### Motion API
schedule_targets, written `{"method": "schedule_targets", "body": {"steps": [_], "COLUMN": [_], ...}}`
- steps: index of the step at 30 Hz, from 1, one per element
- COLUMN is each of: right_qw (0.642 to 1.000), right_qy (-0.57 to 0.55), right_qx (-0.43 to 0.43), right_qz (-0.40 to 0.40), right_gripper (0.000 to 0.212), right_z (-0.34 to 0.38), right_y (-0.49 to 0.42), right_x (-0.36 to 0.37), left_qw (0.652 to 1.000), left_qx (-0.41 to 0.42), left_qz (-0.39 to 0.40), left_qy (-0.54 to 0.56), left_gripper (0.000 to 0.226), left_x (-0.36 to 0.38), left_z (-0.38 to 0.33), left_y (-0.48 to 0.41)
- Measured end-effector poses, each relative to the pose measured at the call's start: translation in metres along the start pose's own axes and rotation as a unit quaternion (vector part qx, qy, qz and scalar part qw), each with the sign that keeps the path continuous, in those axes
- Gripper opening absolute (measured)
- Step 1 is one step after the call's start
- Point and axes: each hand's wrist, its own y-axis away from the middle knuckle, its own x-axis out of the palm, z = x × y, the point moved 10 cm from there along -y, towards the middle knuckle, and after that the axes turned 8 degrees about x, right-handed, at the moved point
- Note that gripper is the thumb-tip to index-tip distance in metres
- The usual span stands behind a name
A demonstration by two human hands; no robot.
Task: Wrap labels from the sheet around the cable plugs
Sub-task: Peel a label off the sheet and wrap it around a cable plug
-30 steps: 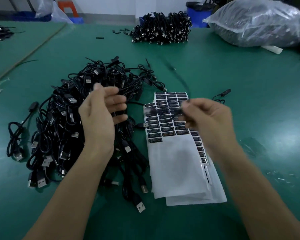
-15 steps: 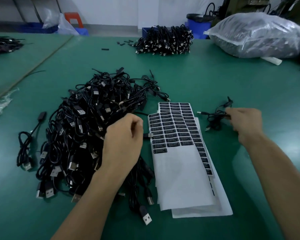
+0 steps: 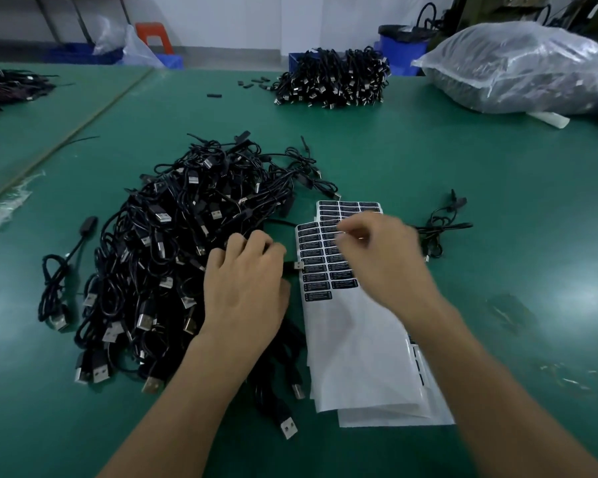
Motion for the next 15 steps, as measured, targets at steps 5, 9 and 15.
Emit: {"method": "schedule_targets", "body": {"steps": [5,9,15], "right_qw": [0.993,0.987,0.979], "right_qy": [-0.052,-0.123,-0.031], "right_qx": [-0.030,0.034,0.088], "right_qz": [0.100,0.098,0.180], "right_gripper": [0.024,0.021,0.032], "right_z": [0.041,0.051,0.071], "right_y": [0.000,-0.017,-0.023], "right_x": [0.055,0.065,0.088], "left_qw": [0.999,0.998,0.997], "left_qx": [-0.028,-0.014,0.043], "left_qz": [-0.019,-0.022,-0.033], "left_qy": [0.014,0.052,0.051], "left_gripper": [0.013,0.003,0.015], "left_x": [-0.004,0.000,-0.005], "left_z": [0.003,-0.004,-0.021], "left_y": [-0.002,-0.001,-0.002]}}
